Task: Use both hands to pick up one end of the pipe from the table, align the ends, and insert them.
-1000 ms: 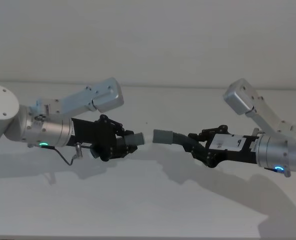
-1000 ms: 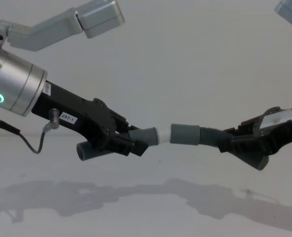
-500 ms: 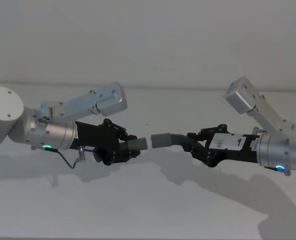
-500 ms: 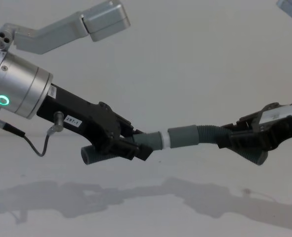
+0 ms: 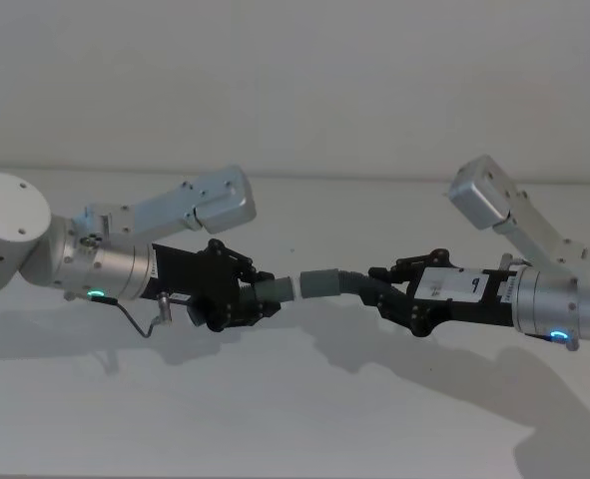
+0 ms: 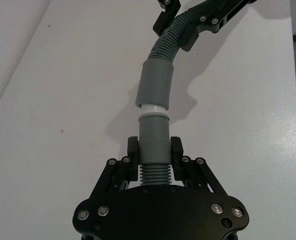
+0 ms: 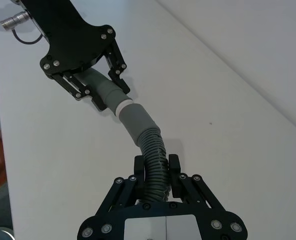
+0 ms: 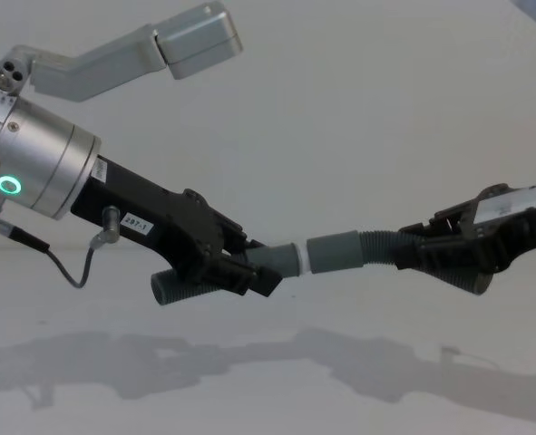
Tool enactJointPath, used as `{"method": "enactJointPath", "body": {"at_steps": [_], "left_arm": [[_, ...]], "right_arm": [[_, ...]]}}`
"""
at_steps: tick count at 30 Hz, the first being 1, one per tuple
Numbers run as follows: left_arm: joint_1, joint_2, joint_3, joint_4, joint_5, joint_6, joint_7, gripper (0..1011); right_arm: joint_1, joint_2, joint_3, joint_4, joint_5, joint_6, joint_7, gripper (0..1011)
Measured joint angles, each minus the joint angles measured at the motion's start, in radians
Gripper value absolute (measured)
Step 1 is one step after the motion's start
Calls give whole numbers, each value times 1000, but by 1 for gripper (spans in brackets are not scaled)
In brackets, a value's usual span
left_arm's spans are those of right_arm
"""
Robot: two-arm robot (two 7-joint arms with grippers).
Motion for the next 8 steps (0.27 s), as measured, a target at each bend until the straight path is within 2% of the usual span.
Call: {"method": "enactJointPath", "body": {"at_steps": [8], "left_arm": [[-2,-2,2,2,-1,-1,0,365]], "right_arm": [[2,1,-3,-1,4,-4,6,283]]}}
